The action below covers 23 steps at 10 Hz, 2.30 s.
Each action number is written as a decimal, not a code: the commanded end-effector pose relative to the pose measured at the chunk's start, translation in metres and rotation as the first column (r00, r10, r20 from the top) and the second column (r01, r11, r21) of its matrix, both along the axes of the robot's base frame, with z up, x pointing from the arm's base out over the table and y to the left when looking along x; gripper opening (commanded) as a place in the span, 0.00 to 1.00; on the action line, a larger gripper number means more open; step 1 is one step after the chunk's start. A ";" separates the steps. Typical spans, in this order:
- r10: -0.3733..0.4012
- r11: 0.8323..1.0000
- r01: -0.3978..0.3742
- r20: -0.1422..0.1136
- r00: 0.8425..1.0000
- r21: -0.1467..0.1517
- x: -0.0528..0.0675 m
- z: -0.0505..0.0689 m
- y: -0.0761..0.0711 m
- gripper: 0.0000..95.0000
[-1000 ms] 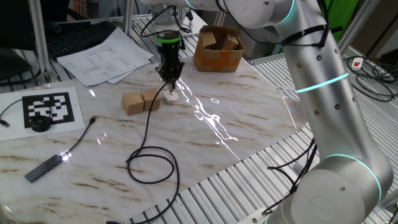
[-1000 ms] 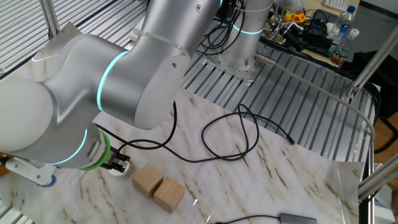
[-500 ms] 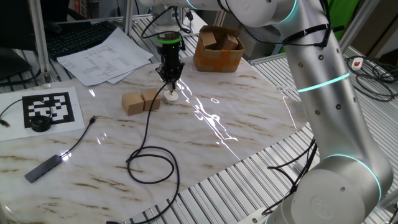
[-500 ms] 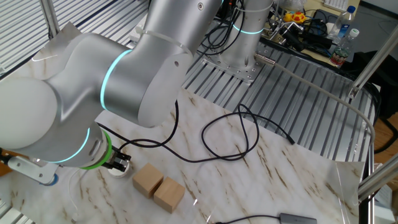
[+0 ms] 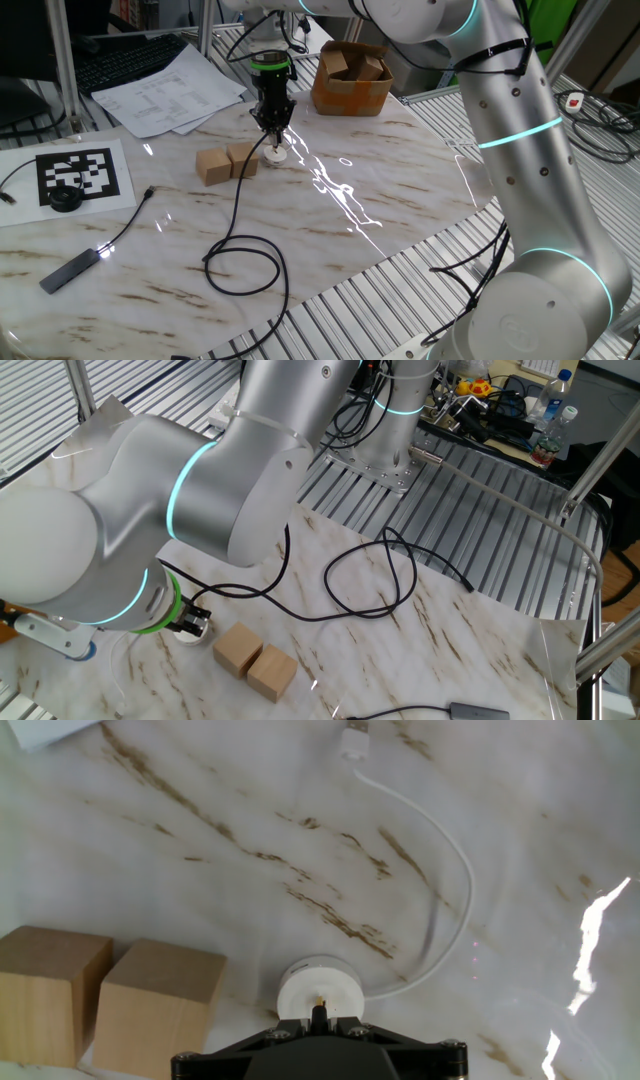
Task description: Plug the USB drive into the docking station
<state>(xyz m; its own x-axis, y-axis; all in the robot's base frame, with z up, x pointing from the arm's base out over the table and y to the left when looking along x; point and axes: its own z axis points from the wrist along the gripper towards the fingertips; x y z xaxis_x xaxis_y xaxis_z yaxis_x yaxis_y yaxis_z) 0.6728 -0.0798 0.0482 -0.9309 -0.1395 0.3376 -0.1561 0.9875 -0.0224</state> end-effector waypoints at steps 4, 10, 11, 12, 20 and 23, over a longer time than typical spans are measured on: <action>-0.048 0.999 0.048 0.001 0.999 0.010 0.000 0.002 0.000 0.00; -0.074 0.997 0.074 0.003 0.997 0.027 0.002 0.003 0.000 0.00; -0.074 0.997 0.074 0.003 0.997 0.025 0.002 0.003 0.000 0.00; -0.075 0.997 0.075 0.004 0.997 0.021 0.002 0.003 0.000 0.00; -0.085 0.996 0.085 -0.005 0.996 0.029 0.002 0.003 0.000 0.00; -0.097 0.994 0.097 0.004 0.995 0.040 0.001 0.006 -0.001 0.00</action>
<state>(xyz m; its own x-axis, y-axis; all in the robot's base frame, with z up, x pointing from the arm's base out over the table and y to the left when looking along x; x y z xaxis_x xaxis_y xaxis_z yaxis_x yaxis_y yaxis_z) 0.6747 -0.0804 0.0554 -0.9414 -0.0559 0.3327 -0.0515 0.9984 0.0223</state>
